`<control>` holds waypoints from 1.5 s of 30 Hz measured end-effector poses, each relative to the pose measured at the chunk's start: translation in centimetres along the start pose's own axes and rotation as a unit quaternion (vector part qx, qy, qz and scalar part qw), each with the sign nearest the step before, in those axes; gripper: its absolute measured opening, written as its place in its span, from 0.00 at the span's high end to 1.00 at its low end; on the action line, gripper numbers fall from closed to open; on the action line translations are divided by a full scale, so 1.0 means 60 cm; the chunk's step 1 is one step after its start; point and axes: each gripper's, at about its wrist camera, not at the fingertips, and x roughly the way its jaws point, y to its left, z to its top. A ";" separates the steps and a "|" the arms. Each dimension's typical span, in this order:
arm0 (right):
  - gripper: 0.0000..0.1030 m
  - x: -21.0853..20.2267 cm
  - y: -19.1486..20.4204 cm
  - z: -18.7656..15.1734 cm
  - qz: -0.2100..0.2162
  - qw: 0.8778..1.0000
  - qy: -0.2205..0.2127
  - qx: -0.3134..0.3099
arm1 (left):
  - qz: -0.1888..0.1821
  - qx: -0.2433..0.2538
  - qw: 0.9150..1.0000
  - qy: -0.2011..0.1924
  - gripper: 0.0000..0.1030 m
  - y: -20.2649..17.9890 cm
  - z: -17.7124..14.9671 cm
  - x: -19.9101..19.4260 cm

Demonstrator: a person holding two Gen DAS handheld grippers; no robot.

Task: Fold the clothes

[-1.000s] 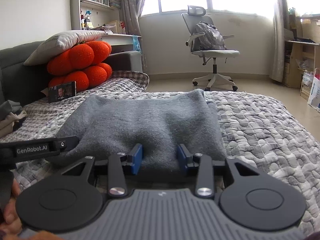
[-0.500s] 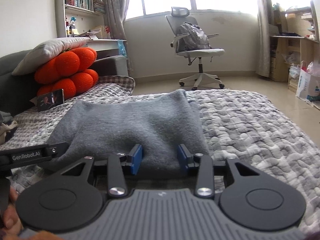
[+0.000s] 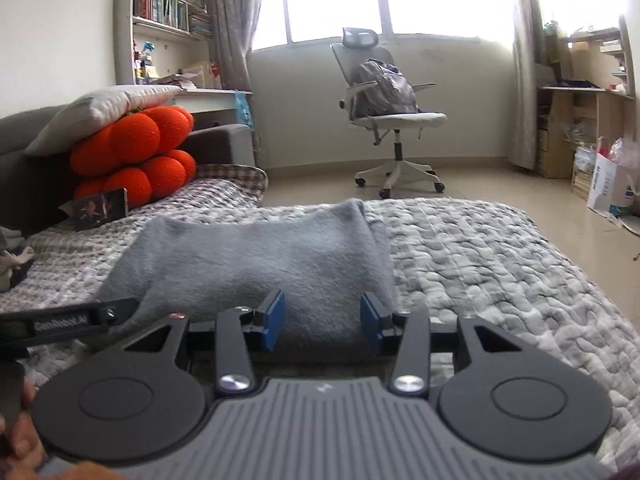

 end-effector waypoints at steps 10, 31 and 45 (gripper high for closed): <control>0.55 0.021 0.051 0.017 0.050 0.998 0.003 -0.034 | 0.009 0.010 1.000 -0.001 0.37 -0.006 0.000 0.001; 0.43 0.023 -0.033 -0.004 -0.022 0.999 0.046 -0.006 | 0.011 0.015 1.000 0.001 0.30 -0.003 0.000 -0.002; 0.38 0.022 -0.074 -0.008 -0.009 0.997 0.057 0.053 | 0.022 0.016 1.000 0.002 0.24 -0.002 0.001 -0.004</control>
